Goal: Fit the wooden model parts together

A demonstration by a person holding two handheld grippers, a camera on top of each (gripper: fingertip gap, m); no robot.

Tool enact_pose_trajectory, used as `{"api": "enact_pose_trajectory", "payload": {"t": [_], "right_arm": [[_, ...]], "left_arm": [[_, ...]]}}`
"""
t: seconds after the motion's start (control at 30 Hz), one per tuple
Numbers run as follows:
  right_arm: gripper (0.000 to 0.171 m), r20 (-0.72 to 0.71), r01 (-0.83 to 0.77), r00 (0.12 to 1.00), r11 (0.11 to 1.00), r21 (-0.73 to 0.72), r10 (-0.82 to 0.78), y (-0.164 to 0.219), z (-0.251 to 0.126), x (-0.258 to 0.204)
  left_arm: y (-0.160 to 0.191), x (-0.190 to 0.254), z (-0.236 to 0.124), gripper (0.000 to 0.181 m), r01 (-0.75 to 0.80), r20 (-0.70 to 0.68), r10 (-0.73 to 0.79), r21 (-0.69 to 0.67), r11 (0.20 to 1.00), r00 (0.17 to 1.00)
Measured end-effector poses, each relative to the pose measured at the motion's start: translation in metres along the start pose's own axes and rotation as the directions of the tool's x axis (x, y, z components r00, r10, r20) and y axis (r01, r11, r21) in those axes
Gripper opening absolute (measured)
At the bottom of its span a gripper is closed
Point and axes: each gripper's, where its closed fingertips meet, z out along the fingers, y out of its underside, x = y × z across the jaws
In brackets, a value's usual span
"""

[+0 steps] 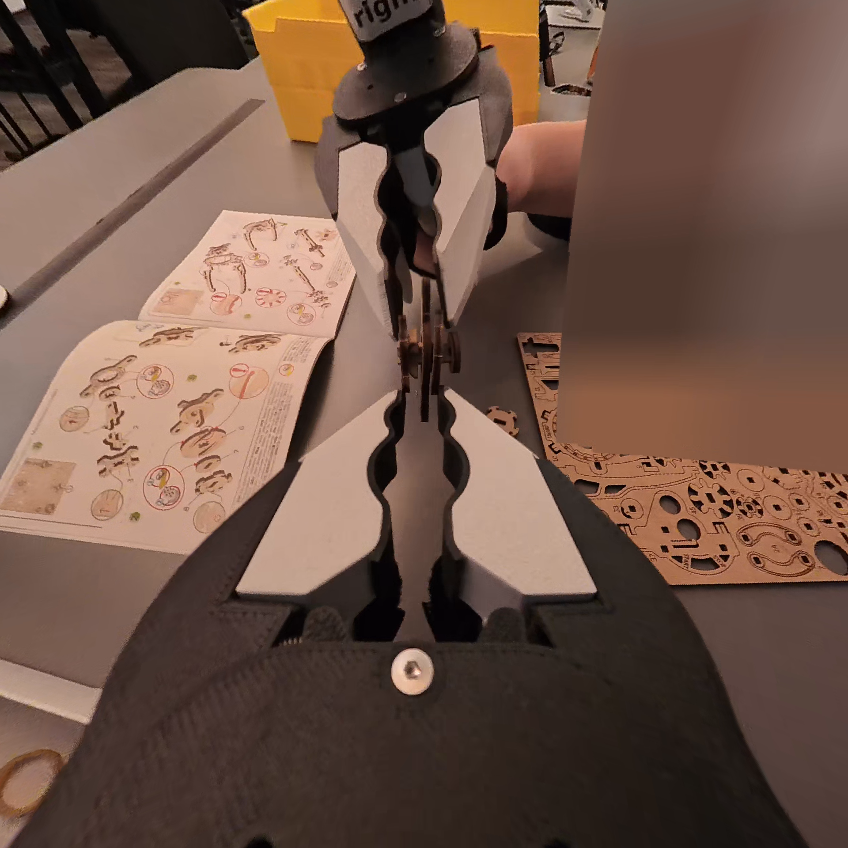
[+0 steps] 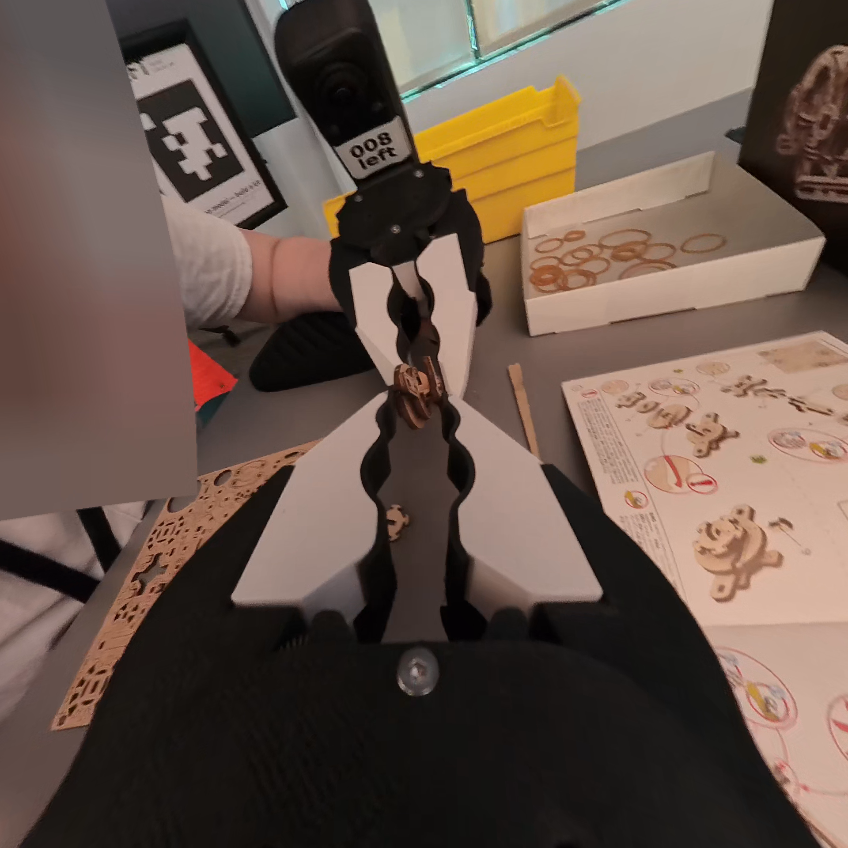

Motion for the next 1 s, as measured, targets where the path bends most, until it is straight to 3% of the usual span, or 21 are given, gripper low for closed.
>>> {"api": "enact_pose_trajectory", "payload": {"t": [0.3,0.7,1.0], "right_arm": [[0.014,0.043,-0.145,0.989,0.989,0.013,0.144,-0.001,-0.001,0.002],[0.016,0.057,-0.204,0.978,0.976,0.070,0.200,-0.012,-0.001,0.001],[0.015,0.039,-0.096,0.995,0.988,0.122,0.091,-0.023,-0.004,-0.005]], "left_arm": [[-0.002,0.002,0.000,0.017,0.075,-0.051,-0.075,0.014,0.997,0.996],[-0.013,0.000,-0.008,0.013,0.137,-0.083,-0.131,0.079,0.987,0.988],[-0.031,0.003,-0.018,0.003,0.108,-0.088,-0.093,0.180,0.978,0.992]]}}
